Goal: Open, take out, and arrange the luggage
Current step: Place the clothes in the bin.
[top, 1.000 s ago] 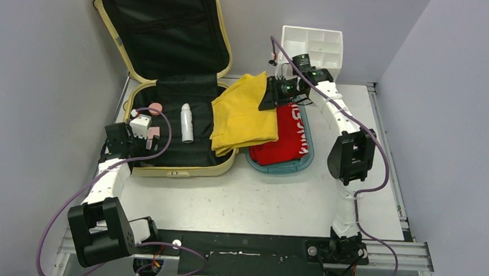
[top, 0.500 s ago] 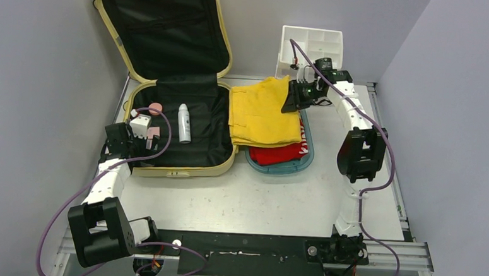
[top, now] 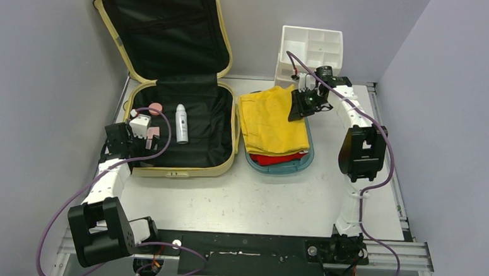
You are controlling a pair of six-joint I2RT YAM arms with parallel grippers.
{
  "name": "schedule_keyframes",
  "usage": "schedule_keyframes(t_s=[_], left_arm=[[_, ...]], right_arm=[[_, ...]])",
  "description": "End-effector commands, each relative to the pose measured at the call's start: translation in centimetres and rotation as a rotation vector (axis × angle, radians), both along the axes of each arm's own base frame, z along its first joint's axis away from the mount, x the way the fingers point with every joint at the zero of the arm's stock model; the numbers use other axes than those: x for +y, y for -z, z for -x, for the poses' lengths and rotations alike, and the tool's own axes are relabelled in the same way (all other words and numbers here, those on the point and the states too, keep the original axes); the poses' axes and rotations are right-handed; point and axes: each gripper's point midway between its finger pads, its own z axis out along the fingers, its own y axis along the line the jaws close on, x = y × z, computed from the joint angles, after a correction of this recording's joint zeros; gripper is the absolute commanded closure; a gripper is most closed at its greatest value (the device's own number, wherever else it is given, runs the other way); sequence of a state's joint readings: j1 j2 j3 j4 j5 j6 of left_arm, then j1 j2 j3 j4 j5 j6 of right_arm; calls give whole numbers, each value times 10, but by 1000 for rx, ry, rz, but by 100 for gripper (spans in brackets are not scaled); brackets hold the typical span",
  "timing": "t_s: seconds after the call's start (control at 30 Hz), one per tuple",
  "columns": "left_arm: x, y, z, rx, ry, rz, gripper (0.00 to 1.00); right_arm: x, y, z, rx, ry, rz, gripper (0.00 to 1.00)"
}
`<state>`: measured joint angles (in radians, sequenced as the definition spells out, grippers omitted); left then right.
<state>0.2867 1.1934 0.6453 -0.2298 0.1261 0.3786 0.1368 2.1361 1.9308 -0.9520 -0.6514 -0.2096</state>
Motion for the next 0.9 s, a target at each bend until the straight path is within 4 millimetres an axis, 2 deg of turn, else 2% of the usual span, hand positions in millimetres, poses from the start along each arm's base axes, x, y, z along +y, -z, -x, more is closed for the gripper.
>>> schedule_keyframes(t_s=[0.0,0.03,0.2,0.3,0.43,0.47,0.6,0.7,0.8,0.87], left_arm=[[9,2,1,2,-38,-23,3],[9,2,1,2,-39,-22,3],[9,2,1,4,-41,-22,3],[9,3,1,7,-40,-22,3],[10,4,1,10,-43,-23,3],[10,4,1,10,-43,-22,3],[10,3,1,9,-45,-22,3],[10,3,1,8,-46,-23,3],[10,3,1,9,-46,-23,3],[10,4,1,10,-46,-21,3]], right_arm=[[-9,1,-11,-58,-7,42,99],[-9,2,-11,-56,-7,46,97],[-17,-2,-14,-61,19,91,76],[-25,-18,-16,-91,51,130,64],[-31,-51,-16,-158,89,156,32],[-32,-58,-16,-174,95,165,29],[-39,-86,-16,-244,122,209,29],[-41,-115,-17,-341,141,266,30],[-27,-138,-17,-455,113,296,36],[-8,-140,-15,-508,70,291,47]])
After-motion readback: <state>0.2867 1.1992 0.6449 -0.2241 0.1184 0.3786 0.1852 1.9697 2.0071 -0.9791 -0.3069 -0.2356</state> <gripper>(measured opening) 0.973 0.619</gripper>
